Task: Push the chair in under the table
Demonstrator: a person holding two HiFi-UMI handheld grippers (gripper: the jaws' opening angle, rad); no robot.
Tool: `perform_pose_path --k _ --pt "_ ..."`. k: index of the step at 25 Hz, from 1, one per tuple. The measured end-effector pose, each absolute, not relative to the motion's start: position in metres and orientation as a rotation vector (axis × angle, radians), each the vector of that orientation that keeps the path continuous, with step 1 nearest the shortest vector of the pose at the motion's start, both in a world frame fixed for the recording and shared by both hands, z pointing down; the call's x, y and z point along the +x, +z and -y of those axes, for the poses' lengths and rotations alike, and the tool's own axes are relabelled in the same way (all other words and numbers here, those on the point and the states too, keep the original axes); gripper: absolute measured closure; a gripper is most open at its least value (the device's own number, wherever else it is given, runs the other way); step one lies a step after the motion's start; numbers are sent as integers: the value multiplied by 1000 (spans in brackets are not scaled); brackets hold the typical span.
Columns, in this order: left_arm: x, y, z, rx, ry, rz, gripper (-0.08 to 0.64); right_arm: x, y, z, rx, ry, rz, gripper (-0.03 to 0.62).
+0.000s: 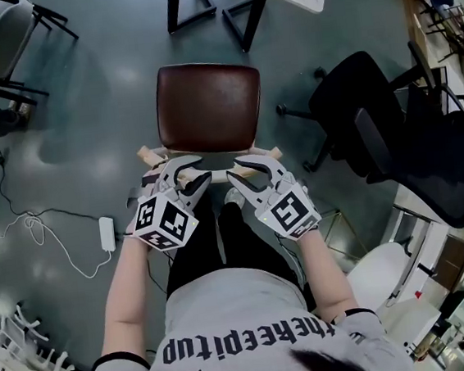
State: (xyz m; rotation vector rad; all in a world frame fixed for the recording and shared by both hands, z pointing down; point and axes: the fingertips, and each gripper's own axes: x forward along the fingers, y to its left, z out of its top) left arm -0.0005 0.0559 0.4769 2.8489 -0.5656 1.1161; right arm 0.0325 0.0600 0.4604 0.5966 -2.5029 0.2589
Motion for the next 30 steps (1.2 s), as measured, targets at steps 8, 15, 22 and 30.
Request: perform_pose_path --k 8,15,22,30 --pt "-5 511 -70 2796 1242 444 402 36 494 -74 501 248 2416 465" --pt "-15 537 -81 2758 1353 376 382 42 521 -88 416 216 2324 421" --pt "-26 564 -92 2716 1467 321 367 45 546 -97 344 185 2252 396" --pt "-31 577 -92 2696 1547 291 353 49 565 -103 268 113 2170 378"
